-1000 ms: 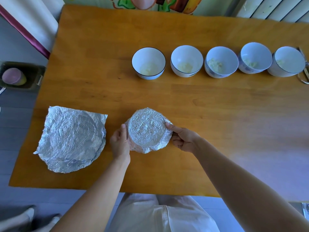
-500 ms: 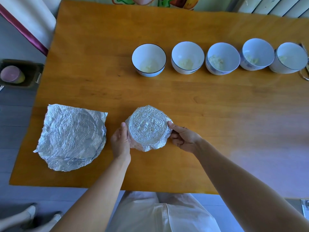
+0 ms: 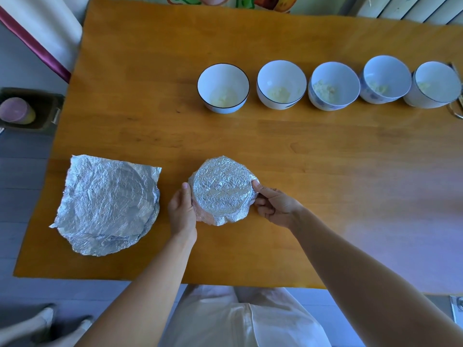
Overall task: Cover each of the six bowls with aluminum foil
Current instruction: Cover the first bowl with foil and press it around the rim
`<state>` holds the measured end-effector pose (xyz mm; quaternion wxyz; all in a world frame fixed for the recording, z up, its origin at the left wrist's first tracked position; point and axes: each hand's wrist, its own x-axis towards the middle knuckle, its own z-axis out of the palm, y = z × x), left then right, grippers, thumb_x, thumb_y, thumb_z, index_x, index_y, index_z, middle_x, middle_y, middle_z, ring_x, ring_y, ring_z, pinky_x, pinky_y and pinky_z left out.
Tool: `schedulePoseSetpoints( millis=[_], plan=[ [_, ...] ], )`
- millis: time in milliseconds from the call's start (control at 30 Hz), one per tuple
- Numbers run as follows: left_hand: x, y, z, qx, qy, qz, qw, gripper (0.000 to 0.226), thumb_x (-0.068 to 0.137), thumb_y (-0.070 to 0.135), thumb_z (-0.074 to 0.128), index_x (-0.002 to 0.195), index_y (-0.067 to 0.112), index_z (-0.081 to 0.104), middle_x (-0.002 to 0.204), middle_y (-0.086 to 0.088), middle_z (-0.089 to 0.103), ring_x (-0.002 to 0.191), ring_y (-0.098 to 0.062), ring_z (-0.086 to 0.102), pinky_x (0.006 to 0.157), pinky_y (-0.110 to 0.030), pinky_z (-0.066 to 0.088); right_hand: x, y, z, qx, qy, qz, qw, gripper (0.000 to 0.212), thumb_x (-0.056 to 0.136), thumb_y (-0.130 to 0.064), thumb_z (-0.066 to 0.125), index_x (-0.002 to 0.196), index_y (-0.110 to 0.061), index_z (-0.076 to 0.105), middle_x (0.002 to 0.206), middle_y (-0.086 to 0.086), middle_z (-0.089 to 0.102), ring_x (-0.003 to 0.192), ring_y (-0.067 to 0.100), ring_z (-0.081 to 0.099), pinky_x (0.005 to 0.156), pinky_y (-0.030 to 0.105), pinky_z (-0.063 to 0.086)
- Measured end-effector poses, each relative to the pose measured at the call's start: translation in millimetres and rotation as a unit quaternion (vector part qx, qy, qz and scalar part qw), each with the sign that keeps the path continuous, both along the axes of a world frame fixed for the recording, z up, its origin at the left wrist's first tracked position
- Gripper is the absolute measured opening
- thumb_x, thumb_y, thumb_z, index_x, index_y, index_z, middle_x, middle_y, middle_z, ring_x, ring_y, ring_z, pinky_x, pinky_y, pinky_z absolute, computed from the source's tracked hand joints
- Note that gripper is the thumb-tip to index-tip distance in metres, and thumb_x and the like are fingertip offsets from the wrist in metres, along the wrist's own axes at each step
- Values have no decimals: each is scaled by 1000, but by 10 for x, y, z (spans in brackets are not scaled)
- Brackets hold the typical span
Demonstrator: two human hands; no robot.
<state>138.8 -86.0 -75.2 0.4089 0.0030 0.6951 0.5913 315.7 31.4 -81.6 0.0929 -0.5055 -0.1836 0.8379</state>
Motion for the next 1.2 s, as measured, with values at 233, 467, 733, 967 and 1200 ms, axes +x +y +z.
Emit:
schedulePoseSetpoints(
  millis=[233, 467, 733, 967, 1200],
  plan=[
    [-100, -22, 95, -58, -23, -34, 997, 43, 99, 55, 46, 87, 18, 67, 94, -1, 71, 89, -15, 66, 82, -34, 50, 31, 45, 82, -17, -24, 11, 1000, 29, 73, -41, 74, 76, -16, 61, 72, -1, 46, 48, 6, 32, 34, 16, 19],
    [-209, 182, 212, -104, -86, -17, 991, 31, 90, 45, 68, 74, 19, 62, 66, 7, 65, 61, -6, 58, 58, -18, 43, -87, 205, 160, -9, -74, 35, 997, 29, 73, -45, 77, 79, -21, 63, 71, -4, 17, 40, 6, 15, 31, 18, 15],
    [-185, 96, 179, -91, -28, -22, 995, 38, 96, 38, 62, 68, 14, 51, 55, 6, 52, 50, -9, 44, 47, -21, 31, -109, 147, 141, 5, -69, 9, 998, 15, 76, -36, 74, 78, -22, 68, 56, -7, 22, 39, 6, 14, 31, 19, 17],
    [-48, 203, 371, -49, 510, -203, 834, 69, 83, 64, 54, 128, 11, 57, 136, -9, 52, 128, -29, 46, 103, -43, 34, -5, 101, 194, 142, -112, 7, 984, 10, 92, -24, 66, 96, -15, 61, 69, -5, 50, 40, 5, 26, 35, 17, 22],
    [266, 478, 180, -194, 617, -508, 568, 100, 73, 87, 40, 157, 36, 19, 167, -6, 7, 152, -38, 8, 113, -71, 12, -14, 46, 213, 544, -162, 144, 811, 38, 88, 2, 61, 121, -16, 67, 111, -15, 64, 75, -1, 54, 70, 10, 41]
  ],
)
